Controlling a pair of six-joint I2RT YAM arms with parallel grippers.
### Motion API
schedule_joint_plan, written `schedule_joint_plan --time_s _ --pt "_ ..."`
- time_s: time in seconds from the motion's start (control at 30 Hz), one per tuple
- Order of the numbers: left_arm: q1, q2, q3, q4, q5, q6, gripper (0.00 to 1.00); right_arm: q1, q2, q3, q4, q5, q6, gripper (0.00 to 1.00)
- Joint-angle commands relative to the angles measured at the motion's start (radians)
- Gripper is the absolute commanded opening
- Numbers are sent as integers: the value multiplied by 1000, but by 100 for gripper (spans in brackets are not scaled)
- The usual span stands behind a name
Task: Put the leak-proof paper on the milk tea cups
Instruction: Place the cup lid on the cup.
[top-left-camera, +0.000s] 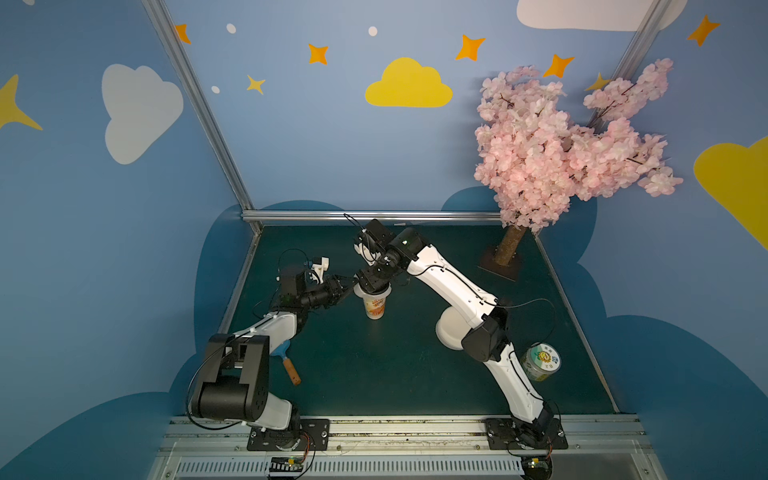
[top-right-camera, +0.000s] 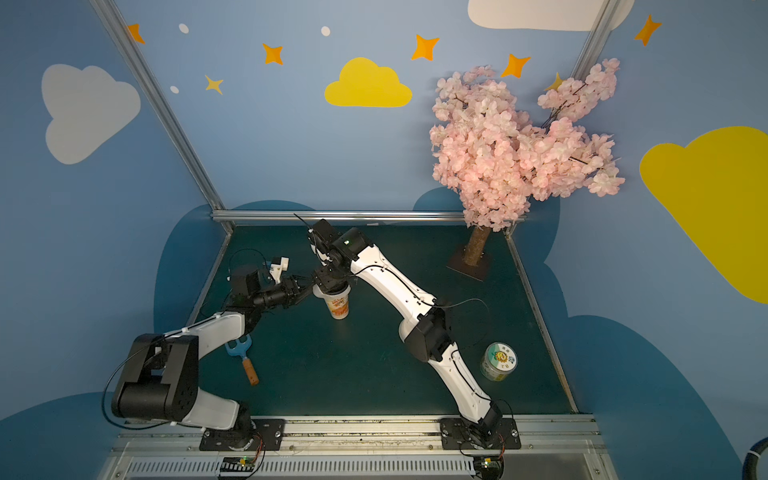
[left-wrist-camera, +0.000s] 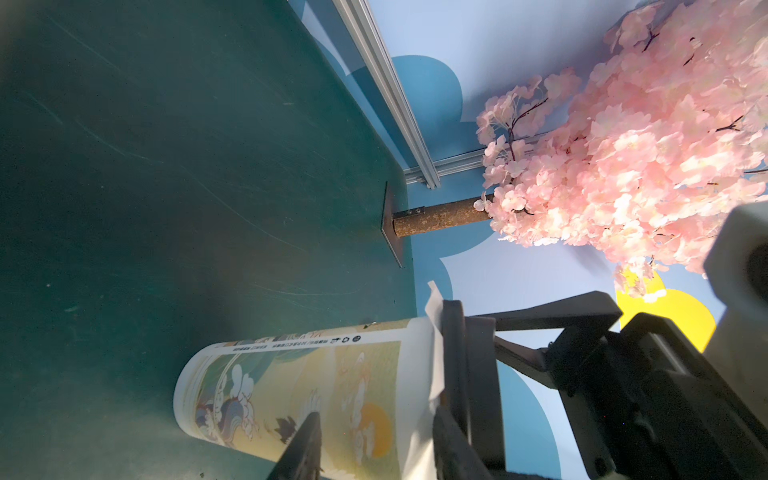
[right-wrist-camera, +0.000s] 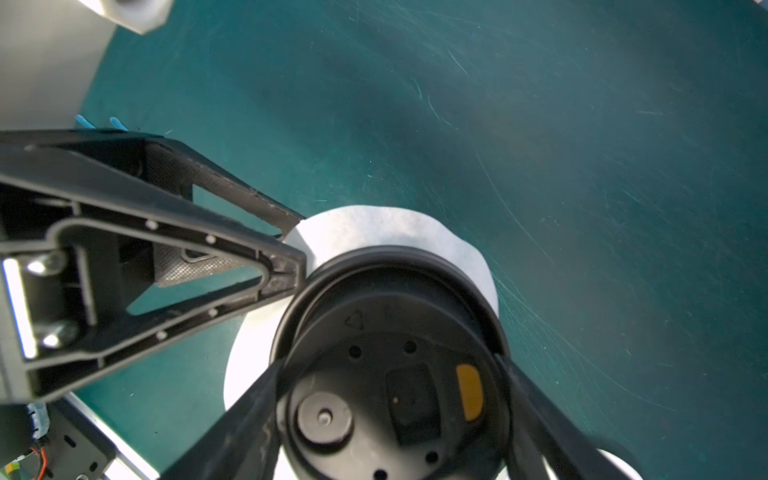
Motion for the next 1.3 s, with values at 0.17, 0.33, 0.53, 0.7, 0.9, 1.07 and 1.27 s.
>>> schedule_joint_plan --time_s 0.17,0.33,0.53,0.7,0.9,1.07,1.27 --pt "-3 2 20 12 21 7 44 5 -15 3 -1 -41 3 83" --pt "-3 5 23 10 23 9 44 4 -11 -24 2 -29 3 83" --pt "-2 11 22 9 25 12 43 4 -14 -94 10 -20 13 83" --pt "-3 14 25 10 26 12 43 3 -14 -131 8 -33 21 83" --pt "-2 17 24 6 26 15 44 -3 -16 -142 8 -59 29 83" --pt "-3 19 25 7 31 18 43 -13 -51 -142 29 -83 46 84" --pt "-2 16 25 3 32 20 44 -16 -69 -147 53 -134 45 84"
